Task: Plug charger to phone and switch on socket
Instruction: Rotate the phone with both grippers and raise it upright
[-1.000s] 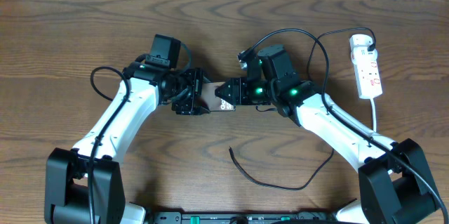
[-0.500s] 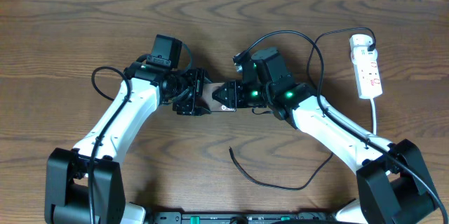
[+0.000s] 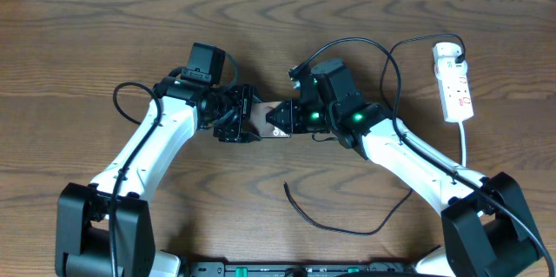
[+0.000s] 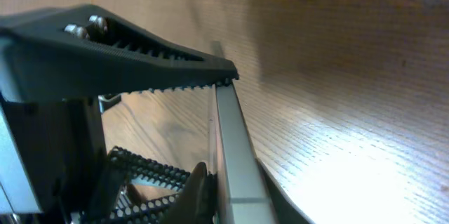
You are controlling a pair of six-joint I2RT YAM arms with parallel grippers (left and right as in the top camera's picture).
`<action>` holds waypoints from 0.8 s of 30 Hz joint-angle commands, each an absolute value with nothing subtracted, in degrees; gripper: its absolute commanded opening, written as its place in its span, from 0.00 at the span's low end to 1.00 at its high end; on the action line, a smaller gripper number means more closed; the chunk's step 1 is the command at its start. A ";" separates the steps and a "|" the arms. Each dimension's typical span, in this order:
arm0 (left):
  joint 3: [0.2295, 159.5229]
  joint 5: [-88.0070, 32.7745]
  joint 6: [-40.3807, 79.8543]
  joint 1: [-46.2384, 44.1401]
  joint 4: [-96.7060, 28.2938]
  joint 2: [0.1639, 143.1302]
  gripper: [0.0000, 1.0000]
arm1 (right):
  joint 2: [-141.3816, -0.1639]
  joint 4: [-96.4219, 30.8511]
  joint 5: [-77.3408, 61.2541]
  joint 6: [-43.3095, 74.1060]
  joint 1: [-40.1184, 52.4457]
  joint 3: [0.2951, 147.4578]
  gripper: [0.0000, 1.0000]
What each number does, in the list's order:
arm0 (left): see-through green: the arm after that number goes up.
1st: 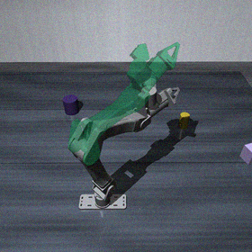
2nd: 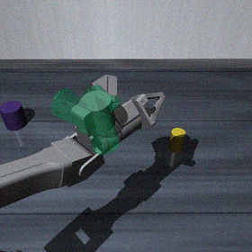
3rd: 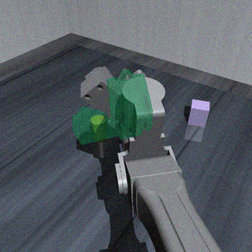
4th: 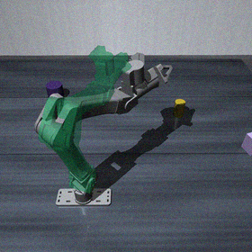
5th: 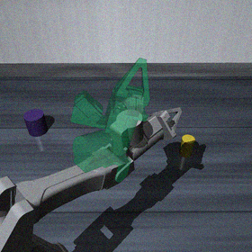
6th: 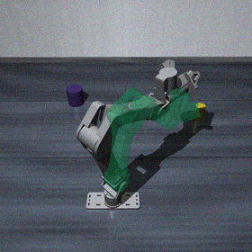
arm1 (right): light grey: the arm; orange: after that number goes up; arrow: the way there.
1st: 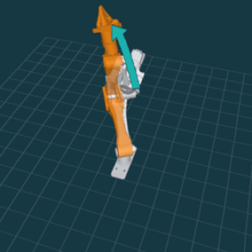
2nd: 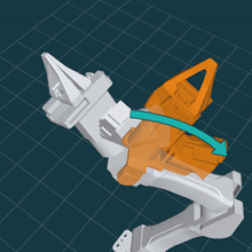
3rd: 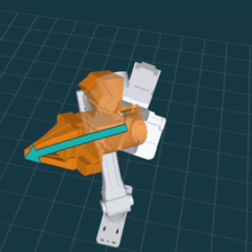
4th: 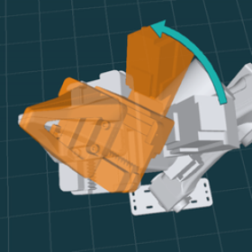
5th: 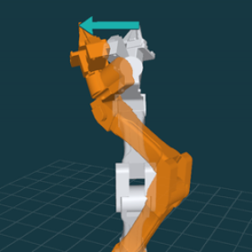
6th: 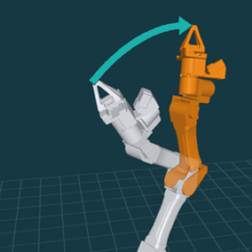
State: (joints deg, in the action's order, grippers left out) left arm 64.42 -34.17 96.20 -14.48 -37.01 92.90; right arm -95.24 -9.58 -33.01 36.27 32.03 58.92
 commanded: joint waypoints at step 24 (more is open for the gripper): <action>66.74 -41.95 76.07 -12.53 -22.61 91.59 0.90 | -95.79 -8.21 -33.47 37.74 19.68 59.79 0.01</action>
State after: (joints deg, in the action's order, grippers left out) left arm 65.56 -38.52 86.11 -13.19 -26.11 92.68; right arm -96.20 -9.34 -32.05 36.47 22.52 58.96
